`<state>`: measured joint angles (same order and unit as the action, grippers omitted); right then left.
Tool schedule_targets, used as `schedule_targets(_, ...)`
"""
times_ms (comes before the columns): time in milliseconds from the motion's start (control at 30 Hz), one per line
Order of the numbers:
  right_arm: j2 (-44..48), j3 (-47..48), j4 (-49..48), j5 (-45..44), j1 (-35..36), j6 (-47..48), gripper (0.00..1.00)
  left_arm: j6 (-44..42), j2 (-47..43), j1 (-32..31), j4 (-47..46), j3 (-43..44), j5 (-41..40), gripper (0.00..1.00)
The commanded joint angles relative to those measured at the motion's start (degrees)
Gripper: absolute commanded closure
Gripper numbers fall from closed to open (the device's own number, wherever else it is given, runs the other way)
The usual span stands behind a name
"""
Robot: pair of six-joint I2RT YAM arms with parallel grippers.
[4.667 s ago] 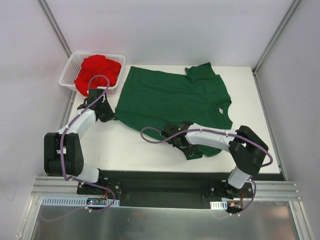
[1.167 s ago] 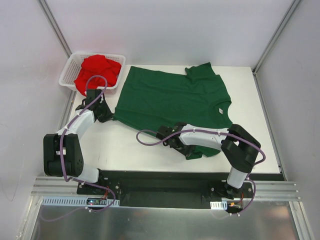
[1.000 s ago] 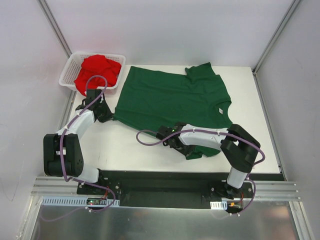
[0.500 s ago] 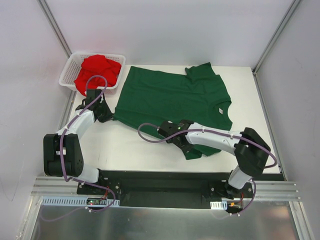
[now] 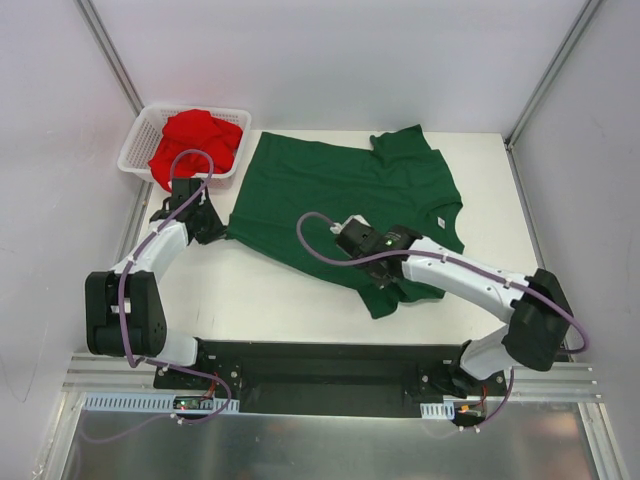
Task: Fold and stack the t-shirts
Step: Grap the side of the flattened tshirt closest away from the robot with both arms, then fold the flattened tshirt in 1/3 of the way
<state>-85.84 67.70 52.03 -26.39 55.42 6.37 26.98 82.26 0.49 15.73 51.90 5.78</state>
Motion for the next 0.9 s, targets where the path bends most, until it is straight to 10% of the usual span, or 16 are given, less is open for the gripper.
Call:
schedule_targets(0,5.42,-0.55,-0.97,-2.96,-2.24,-5.22,0.99,-0.70,-3.07,0.65,-0.17,-0.22,0.11,1.00)
schedule_targets(867,23.96,2.08,15.81,-24.14,-11.56,-27.81,0.99,-3.51,-21.78,1.97,14.85,0.93,2.83,1.00)
